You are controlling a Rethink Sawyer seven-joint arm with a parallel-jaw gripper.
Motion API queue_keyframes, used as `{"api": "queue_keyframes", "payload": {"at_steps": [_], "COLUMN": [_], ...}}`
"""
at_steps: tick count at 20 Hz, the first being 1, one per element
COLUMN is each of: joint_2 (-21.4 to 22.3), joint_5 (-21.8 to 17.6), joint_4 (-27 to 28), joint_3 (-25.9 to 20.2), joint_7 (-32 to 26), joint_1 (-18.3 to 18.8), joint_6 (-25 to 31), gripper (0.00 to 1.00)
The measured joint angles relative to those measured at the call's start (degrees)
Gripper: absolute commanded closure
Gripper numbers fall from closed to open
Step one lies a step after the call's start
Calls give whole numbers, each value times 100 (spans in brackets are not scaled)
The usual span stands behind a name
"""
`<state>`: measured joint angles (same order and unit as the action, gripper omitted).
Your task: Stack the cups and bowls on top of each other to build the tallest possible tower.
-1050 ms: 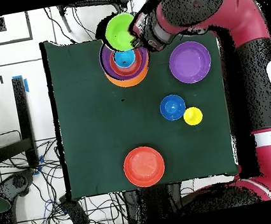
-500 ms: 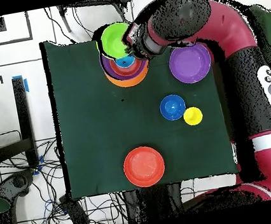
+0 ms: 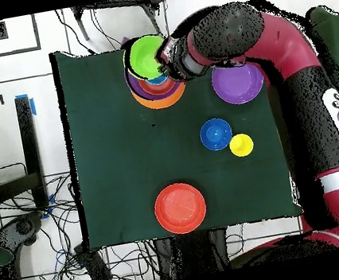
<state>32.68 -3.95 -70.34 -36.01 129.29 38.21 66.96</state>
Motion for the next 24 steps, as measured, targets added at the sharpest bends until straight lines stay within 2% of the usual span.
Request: {"api": "queue_keyframes", "payload": {"at_steps": [15,24], "joint_2": [-89,-344], "joint_5": [34,170], "joint_4": [18,193], "joint_3": [-182,-440], "joint_7": [0,0], "joint_1": [61,102], "joint_6": [0,0], "gripper": [100,100]}}
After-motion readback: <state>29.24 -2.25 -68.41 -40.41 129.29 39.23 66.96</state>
